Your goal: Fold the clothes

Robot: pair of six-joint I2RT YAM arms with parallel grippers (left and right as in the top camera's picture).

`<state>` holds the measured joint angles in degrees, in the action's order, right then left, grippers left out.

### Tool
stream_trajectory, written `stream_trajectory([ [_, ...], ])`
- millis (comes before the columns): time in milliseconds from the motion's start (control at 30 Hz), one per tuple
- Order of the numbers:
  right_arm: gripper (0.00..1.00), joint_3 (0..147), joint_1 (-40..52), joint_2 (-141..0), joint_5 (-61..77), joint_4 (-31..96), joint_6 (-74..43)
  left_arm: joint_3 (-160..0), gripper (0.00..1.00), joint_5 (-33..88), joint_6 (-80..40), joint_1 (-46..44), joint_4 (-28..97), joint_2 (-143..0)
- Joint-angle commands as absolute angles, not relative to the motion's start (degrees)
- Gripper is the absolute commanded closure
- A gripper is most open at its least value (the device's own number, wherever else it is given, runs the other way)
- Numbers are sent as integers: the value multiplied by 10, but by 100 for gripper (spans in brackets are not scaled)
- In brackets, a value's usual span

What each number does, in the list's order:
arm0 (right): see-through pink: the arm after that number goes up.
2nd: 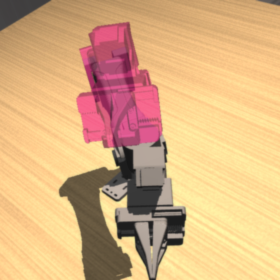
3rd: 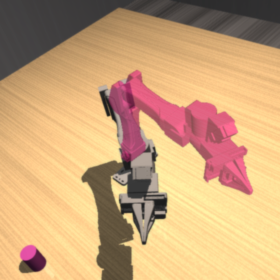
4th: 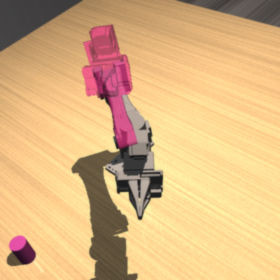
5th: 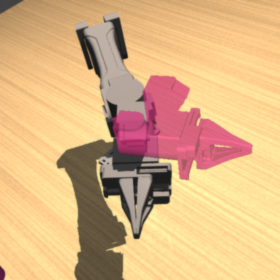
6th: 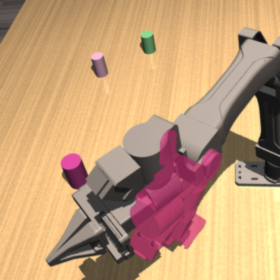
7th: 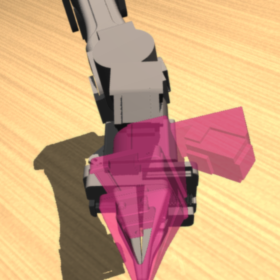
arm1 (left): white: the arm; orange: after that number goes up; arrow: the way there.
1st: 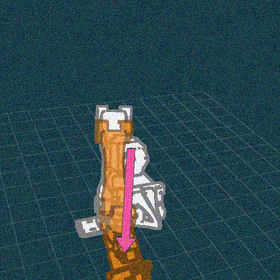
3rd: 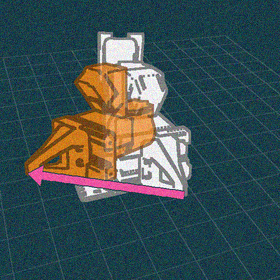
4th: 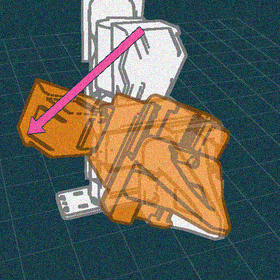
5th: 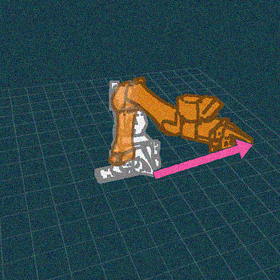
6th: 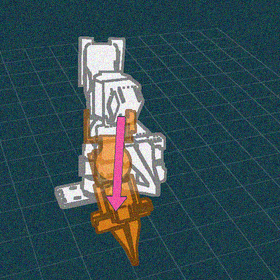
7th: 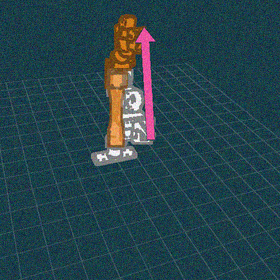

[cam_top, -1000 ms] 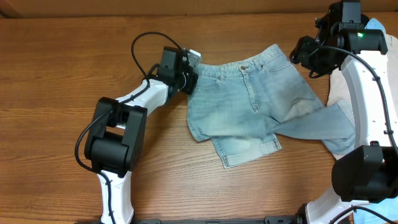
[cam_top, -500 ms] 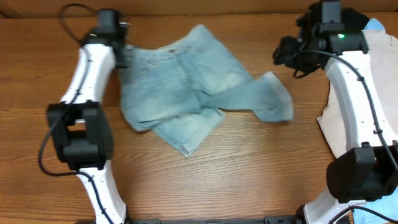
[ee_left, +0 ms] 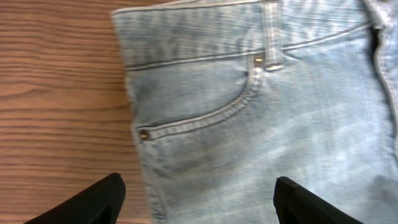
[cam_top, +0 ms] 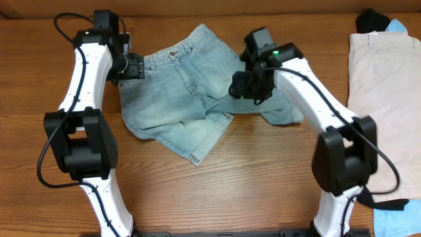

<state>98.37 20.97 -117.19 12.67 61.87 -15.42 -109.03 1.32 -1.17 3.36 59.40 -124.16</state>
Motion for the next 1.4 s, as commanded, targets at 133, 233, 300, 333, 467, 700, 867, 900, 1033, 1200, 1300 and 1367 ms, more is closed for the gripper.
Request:
stream_trajectory([
  [133, 46, 980, 162, -1201, 50, 604, -183, -1104, 17, 45, -13, 20, 584, -1245],
  [233, 42, 982, 114, -1201, 52, 576, -175, -1104, 16, 46, -13, 17, 568, -1245],
  [300, 42, 981, 84, -1203, 66, 548, -133, -1104, 16, 45, -13, 15, 558, -1245],
  [333, 42, 981, 69, -1204, 74, 534, -110, -1104, 15, 45, -13, 13, 552, -1245],
  [467, 42, 980, 29, -1214, 77, 485, -34, -1104, 13, 45, -13, 10, 539, -1245],
  [700, 42, 980, 6, -1257, 124, 429, 43, -1104, 11, 46, -13, 10, 533, -1245],
  [867, 42, 980, 6, -1287, 164, 388, 50, -1104, 10, 45, -13, 10, 538, -1245],
  [900, 42, 980, 7, -1291, 169, 384, 50, -1104, 10, 45, -13, 10, 539, -1245],
  [1033, 45, 980, 7, -1306, 215, 368, 61, -1104, 8, 46, -13, 10, 538, -1245],
  [1200, 72, 980, 7, -1312, 233, 367, 57, -1104, 7, 46, -13, 10, 533, -1245],
  [1300, 96, 984, 5, -1302, 255, 368, 43, -1104, 6, 45, -13, 10, 533, -1245],
  [1367, 96, 994, 0, -1291, 271, 379, 43, -1104, 7, 45, -13, 10, 533, -1245],
])
